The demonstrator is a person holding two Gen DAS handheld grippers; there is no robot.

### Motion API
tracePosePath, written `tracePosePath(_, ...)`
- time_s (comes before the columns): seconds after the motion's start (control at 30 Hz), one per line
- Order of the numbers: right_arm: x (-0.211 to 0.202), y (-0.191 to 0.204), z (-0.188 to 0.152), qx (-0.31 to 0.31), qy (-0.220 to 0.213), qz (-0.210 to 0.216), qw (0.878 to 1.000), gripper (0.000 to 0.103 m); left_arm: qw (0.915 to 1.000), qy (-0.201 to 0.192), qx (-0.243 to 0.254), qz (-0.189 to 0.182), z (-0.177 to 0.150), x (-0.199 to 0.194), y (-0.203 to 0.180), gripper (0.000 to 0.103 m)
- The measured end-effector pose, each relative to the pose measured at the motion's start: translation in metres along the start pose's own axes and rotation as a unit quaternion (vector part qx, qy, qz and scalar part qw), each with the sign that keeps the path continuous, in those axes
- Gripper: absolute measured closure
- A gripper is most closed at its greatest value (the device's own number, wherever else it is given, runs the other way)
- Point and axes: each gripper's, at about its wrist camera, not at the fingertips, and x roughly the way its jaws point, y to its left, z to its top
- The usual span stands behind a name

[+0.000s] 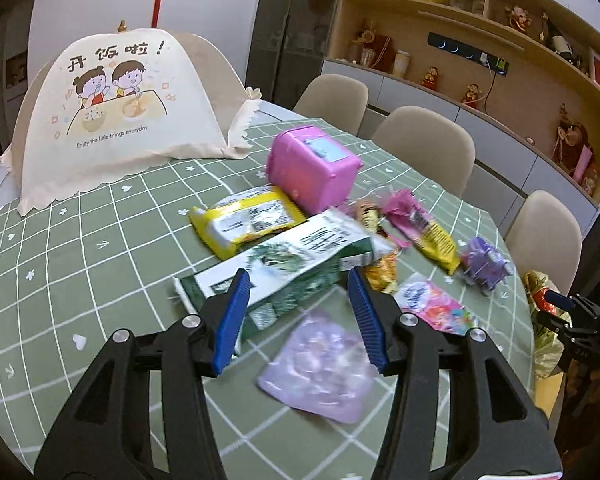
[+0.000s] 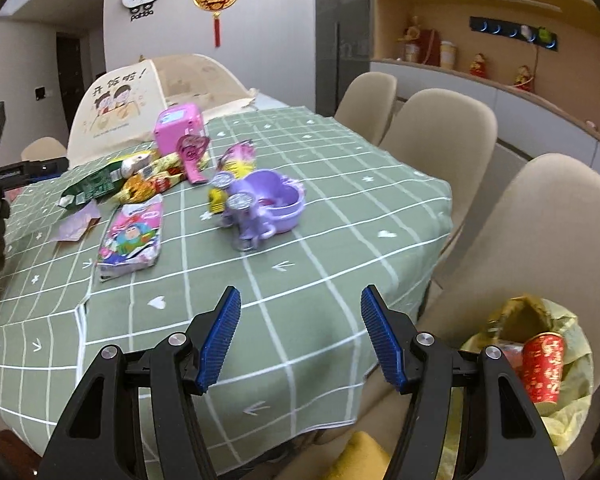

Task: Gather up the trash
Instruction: 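Move both tools back over the table, then grasp the green-white milk carton pack with the left tool while the right tool grasps the pink tissue pack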

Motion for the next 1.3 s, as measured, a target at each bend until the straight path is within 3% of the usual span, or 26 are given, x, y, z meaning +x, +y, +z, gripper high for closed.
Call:
tracePosePath(0.17,0.004,0.016,-0.001,-0.03,0.009,0.003,1.0,0.044,0.9999,0.008,0.003,-0.013,0.006,0.011,0.008,0.054)
tracePosePath(0.3,0.006,0.023,-0.001,-0.034,0.011,0.01,0.999,0.044,0.9974,0.026,0.043,-0.053,0.02,0.026,0.008,0.05)
tracePosePath(0.37,0.005,0.024,-0.001,-0.032,0.009,0.014,0.999,0.044,0.9972,0.027,0.056,-0.042,0.029,0.037,0.01,0.049)
tracePosePath(0.47,0.002,0.026,-0.002,-0.034,0.008,0.014,0.999,0.044,0.9967,0.056,0.023,-0.053,0.041,0.061,0.025,0.049)
tracePosePath(0.57,0.0,0.025,-0.003,-0.037,0.009,0.013,0.999,0.044,0.9879,0.108,-0.029,-0.107,0.039,0.085,0.04,0.049)
tracePosePath(0.63,0.0,0.023,-0.004,-0.035,0.009,0.013,0.999,0.044,0.9835,0.121,-0.043,-0.128,0.033,0.087,0.043,0.046)
tracePosePath(0.73,0.0,0.02,-0.004,-0.031,0.011,0.017,0.999,0.044,0.9721,0.142,-0.04,-0.182,0.022,0.08,0.035,0.041)
tracePosePath(0.8,0.003,0.019,-0.004,-0.028,0.014,0.021,0.999,0.044,0.9688,0.15,-0.02,-0.196,0.014,0.074,0.025,0.039)
tracePosePath(1.0,0.008,0.028,-0.003,-0.031,0.013,0.034,0.999,0.044,0.9714,0.149,0.05,-0.178,0.001,0.058,-0.008,0.037)
tracePosePath(1.13,0.008,0.033,-0.005,-0.04,0.013,0.031,0.999,0.044,0.9738,0.16,0.114,-0.114,-0.007,0.06,-0.03,0.037)
tracePosePath(1.2,0.008,0.034,-0.002,-0.037,0.012,0.032,0.999,0.044,0.9758,0.164,0.108,-0.097,-0.008,0.061,-0.03,0.038)
tracePosePath(1.3,0.006,0.036,0.004,-0.029,0.008,0.046,0.998,0.044,0.9829,0.151,0.059,-0.087,-0.005,0.056,-0.024,0.052)
